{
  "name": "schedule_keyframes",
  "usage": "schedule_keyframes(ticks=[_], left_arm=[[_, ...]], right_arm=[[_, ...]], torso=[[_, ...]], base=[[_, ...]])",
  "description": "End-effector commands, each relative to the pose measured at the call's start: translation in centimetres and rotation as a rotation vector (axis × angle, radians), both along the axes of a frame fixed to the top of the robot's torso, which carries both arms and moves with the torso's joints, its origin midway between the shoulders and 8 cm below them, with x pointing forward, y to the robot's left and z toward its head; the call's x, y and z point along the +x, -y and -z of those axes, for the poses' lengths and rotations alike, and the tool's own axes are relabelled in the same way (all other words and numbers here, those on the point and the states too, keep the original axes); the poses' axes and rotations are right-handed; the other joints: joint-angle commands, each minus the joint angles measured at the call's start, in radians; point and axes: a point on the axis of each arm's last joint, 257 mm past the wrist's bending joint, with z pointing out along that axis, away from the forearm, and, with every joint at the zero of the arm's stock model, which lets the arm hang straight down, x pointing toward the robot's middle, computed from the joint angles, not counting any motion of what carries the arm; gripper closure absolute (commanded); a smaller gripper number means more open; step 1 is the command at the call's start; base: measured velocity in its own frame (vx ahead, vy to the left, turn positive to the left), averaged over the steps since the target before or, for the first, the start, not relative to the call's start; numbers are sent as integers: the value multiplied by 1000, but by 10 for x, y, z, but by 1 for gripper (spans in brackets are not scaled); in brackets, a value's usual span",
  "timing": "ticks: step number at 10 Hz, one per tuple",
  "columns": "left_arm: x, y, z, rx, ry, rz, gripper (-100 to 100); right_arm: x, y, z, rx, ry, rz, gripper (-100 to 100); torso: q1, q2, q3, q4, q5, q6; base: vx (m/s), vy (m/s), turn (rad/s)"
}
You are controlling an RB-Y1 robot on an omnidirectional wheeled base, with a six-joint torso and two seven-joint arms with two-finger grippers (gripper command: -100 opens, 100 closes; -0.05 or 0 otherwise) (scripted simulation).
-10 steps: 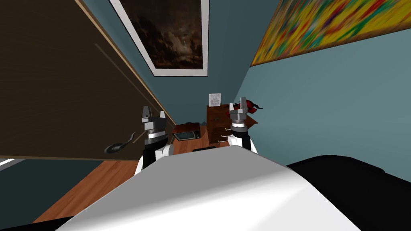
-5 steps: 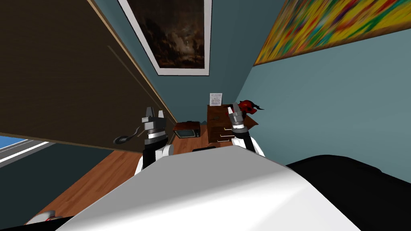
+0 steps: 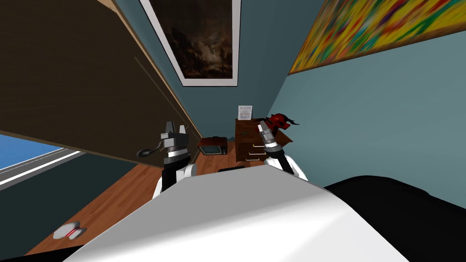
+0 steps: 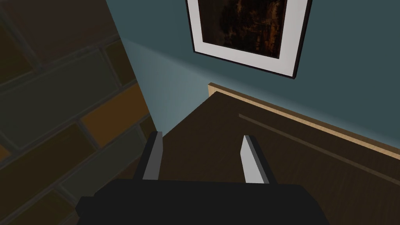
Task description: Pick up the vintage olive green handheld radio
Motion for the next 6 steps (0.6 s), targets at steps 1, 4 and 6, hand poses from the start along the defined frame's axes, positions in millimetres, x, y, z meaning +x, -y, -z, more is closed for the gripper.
schedule_keyframes(ticks=[1,4,6], left_arm=[[0,0,0,0,0,0,0],[0,0,0,0,0,0,0],[0,0,0,0,0,0,0]], right_arm=[[4,7,18,-79,-47,22,-100],[6,13,35,-167,-93,33,-100],[7,21,52,-252,-137,47,-100]], torso=[[0,0,0,0,0,0],[0,-1,0,0,0,0],[0,0,0,0,0,0]], base=[[-44,-52,105],[-38,-43,94],[-48,-42,113]])
